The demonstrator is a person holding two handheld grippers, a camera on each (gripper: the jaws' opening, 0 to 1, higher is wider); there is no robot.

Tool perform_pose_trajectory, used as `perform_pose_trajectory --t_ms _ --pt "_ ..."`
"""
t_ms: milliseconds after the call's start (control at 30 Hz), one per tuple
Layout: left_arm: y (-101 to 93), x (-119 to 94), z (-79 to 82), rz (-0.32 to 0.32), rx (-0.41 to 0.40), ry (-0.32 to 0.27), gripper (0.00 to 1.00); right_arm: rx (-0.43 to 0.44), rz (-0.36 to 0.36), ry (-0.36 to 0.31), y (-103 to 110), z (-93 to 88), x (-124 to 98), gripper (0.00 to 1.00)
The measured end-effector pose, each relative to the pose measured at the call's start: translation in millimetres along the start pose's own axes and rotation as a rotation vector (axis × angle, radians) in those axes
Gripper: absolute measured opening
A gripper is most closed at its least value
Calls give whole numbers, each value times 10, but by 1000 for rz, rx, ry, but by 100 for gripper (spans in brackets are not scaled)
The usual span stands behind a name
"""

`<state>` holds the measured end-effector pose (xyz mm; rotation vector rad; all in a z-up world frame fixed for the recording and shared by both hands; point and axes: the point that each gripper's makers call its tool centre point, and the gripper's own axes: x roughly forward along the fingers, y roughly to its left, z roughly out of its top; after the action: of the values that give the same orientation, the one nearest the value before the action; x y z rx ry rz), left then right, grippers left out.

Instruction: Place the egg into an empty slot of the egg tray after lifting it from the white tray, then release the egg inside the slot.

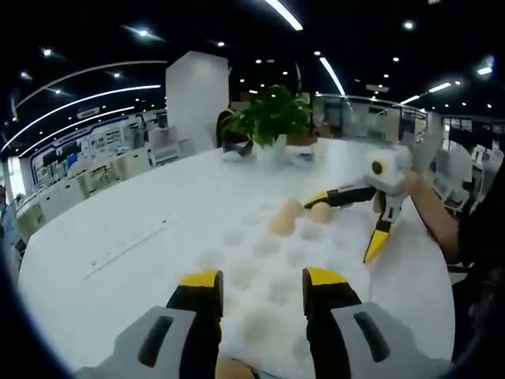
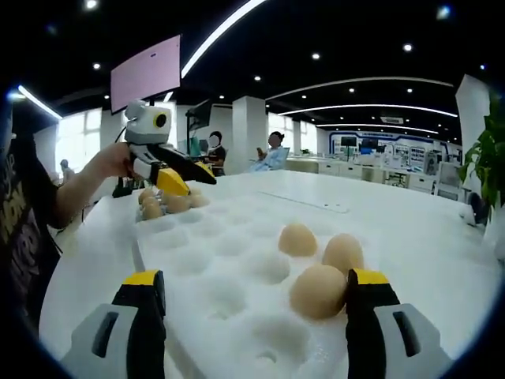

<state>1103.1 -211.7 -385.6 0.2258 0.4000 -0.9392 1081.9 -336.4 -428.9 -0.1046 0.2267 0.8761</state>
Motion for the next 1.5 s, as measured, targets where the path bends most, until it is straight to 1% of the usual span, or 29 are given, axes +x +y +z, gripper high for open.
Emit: perform_pose_trajectory --t_ms 100,233,333,533,600,733,867,1000,1233,1367,1500 --pt "-103 76 23 -23 12 7 42 0 1 0 1 2 -1 99" --pt "-175 142 56 -39 19 10 43 0 0 0 -1 2 -8 99" --pt "-232 204 56 -57 33 18 46 0 0 1 -4 0 -13 99" --pt "-275 316 31 -80 24 38 48 1 -1 2 -3 -5 -24 99" --pt "-290 361 38 -83 19 40 49 1 -1 2 -2 -8 -28 99" --pt "-359 462 93 -109 2 31 50 1 -1 2 -1 -12 -34 99" --pt "-366 584 131 -120 8 36 50 2 -1 2 5 -15 -39 99" --pt "-411 678 111 -134 8 49 49 2 -1 1 16 -18 -41 99" --pt "-419 785 106 -132 -8 50 49 2 -1 0 37 -23 -40 99" --pt "-385 859 118 -124 -9 55 49 1 -1 1 50 -24 -36 99" --pt "-443 931 128 -115 -13 53 49 1 -1 0 60 -24 -32 99"
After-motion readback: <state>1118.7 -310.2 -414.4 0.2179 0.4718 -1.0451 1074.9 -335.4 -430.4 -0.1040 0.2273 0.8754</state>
